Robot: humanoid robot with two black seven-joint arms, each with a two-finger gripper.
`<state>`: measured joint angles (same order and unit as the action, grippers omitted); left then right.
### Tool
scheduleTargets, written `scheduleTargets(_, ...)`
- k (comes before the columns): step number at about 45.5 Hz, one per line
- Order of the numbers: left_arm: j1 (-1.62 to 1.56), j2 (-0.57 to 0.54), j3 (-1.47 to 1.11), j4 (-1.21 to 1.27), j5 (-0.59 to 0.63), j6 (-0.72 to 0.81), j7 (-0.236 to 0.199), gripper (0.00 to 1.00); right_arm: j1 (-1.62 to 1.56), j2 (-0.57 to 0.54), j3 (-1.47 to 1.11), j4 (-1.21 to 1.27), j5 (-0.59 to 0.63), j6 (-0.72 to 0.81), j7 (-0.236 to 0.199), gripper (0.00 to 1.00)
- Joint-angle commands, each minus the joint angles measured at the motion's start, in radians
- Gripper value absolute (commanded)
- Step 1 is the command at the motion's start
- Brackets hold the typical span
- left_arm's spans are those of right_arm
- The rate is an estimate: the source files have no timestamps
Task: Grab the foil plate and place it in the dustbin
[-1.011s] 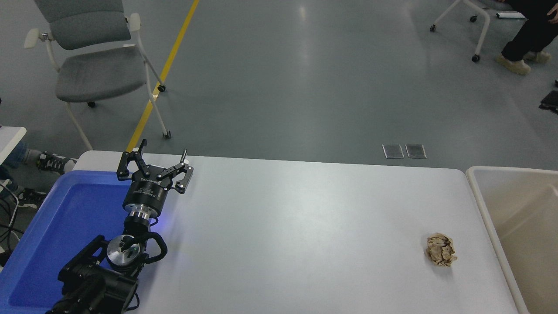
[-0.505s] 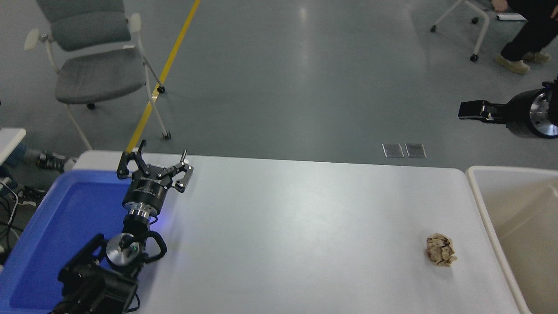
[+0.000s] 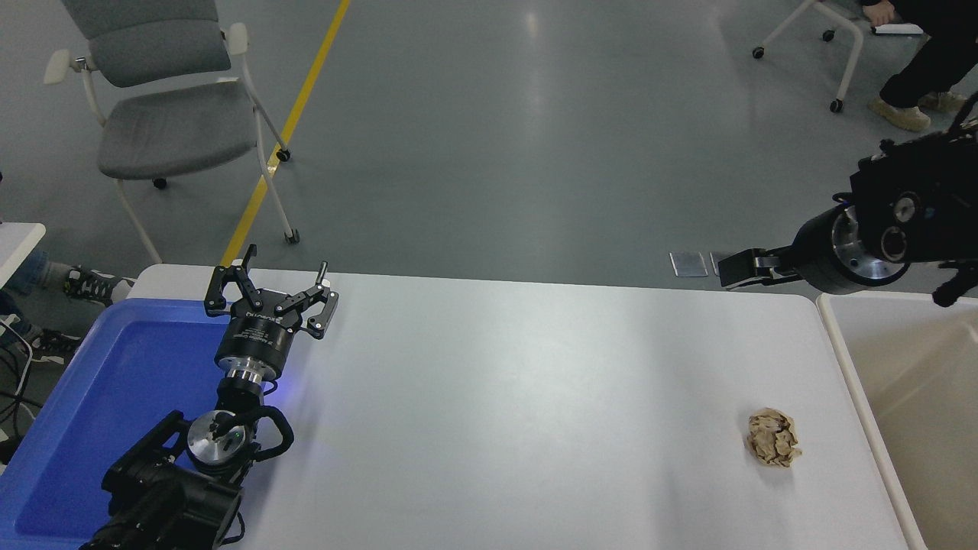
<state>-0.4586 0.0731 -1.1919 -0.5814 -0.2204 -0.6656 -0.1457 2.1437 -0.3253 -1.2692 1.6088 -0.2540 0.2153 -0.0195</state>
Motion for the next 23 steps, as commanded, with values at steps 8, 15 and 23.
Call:
scheduleTargets(8, 0.000, -0.001, 0.000, 0.000, 0.001, 0.000, 0.000, 0.99, 0.015, 0.120, 0.054, 0.023, 0.297, 0.167, 0.000, 1.00)
scheduleTargets(15, 0.000, -0.001, 0.000, 0.000, 0.001, 0.000, 0.000, 0.99, 0.018, 0.141, 0.047, 0.025, 0.328, 0.196, 0.001, 1.00)
scheduleTargets(23, 0.000, -0.001, -0.002, 0.000, 0.001, 0.000, 0.001, 0.99, 0.045, 0.135, 0.001, 0.060, 0.328, 0.283, 0.004, 1.00)
